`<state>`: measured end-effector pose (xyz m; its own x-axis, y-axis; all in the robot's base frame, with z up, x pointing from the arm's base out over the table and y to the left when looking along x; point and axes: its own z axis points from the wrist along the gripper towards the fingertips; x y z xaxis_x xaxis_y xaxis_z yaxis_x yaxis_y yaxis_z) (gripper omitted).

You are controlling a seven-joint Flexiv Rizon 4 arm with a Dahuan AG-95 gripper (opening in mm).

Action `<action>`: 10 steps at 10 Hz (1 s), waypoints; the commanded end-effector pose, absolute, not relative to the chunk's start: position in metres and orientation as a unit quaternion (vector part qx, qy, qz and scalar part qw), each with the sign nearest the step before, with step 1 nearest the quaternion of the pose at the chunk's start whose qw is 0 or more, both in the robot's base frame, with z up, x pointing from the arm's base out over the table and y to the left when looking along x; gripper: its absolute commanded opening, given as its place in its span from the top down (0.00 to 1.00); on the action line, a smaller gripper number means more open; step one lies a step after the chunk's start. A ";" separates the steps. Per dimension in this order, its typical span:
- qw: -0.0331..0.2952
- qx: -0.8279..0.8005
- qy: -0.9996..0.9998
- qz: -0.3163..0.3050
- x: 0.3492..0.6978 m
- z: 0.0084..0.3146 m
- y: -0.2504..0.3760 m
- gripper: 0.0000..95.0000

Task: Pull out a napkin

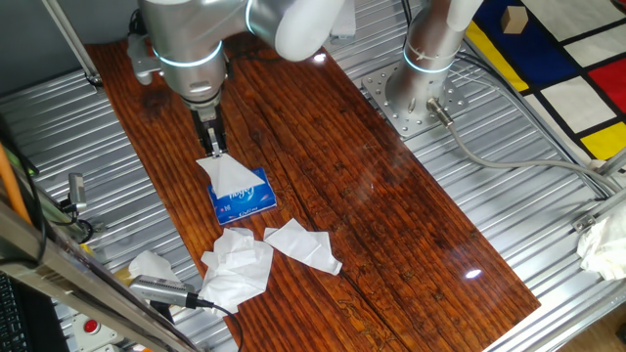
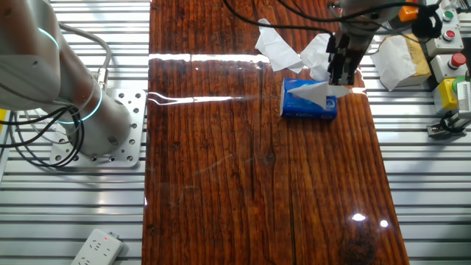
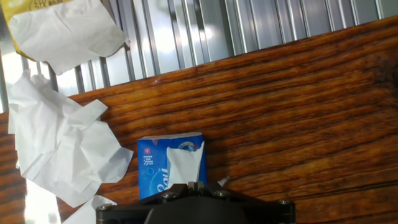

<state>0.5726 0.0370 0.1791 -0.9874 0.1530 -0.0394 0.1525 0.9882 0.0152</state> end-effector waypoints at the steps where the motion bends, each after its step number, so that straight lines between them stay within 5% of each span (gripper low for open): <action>1: 0.020 0.077 0.997 0.006 0.572 0.181 0.038 1.00; 10: 0.016 0.076 0.997 0.005 0.569 0.198 0.040 1.00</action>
<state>0.5686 0.0401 0.1997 -0.9879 0.1519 -0.0304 0.1516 0.9884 0.0123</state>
